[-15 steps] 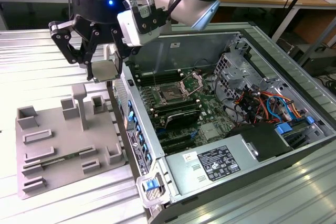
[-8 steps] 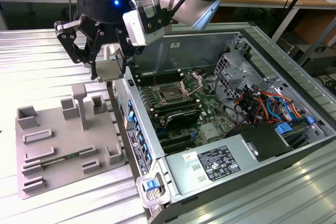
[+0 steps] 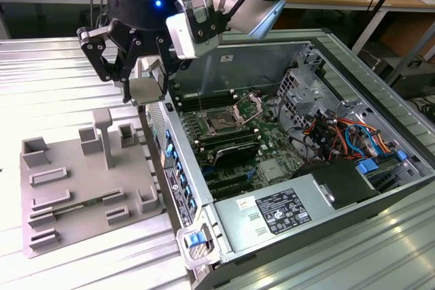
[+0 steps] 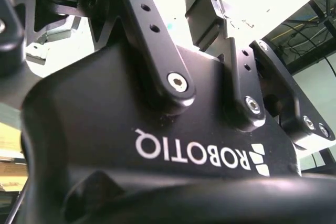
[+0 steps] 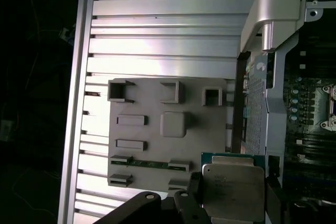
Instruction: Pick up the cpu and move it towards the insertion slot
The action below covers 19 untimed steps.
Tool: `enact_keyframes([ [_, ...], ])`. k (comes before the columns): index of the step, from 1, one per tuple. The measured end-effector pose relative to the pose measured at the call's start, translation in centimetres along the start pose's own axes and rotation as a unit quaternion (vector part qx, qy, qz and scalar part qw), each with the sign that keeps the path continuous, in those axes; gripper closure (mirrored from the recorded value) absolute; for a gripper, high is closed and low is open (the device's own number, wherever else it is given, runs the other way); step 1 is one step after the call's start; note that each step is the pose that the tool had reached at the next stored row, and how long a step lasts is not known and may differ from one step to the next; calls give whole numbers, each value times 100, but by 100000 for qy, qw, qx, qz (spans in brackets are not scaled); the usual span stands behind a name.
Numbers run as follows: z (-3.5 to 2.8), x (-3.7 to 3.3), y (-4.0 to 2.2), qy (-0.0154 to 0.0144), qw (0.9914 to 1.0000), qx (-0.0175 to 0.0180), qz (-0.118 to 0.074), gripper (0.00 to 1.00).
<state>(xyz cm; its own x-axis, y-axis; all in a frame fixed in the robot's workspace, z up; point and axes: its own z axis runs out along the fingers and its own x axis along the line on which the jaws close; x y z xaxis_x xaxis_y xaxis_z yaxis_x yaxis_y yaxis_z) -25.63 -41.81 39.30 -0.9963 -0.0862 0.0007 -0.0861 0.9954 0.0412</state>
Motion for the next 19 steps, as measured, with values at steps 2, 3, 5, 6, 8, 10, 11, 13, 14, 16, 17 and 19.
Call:
enact_keyframes([
  [2, 0, -20, -2, 1, 100000, 1, 2, 45],
  [3, 0, -28, -3, -1, 100000, 2, 0, 45],
  [5, 0, -43, -4, 1, 100000, 2, 1, 45],
  [6, 0, -54, -5, -1, 100000, 1, 0, 45],
  [8, 0, -67, -6, 0, 100000, 1, 1, 45],
  [10, 0, -88, -8, -2, 100000, -1, 1, 45],
  [11, 0, -100, -9, -2, 100000, -1, 2, 45],
  [13, 0, -115, -10, -2, 100000, 2, 0, 45],
  [14, 0, -124, -11, 0, 100000, 1, 0, 45],
  [16, 0, -137, -12, 0, 100000, -2, 1, 45],
  [17, 0, -144, -13, 2, 100000, -1, -1, 45],
  [19, 0, -158, -14, -2, 100000, 3, 2, 45],
])
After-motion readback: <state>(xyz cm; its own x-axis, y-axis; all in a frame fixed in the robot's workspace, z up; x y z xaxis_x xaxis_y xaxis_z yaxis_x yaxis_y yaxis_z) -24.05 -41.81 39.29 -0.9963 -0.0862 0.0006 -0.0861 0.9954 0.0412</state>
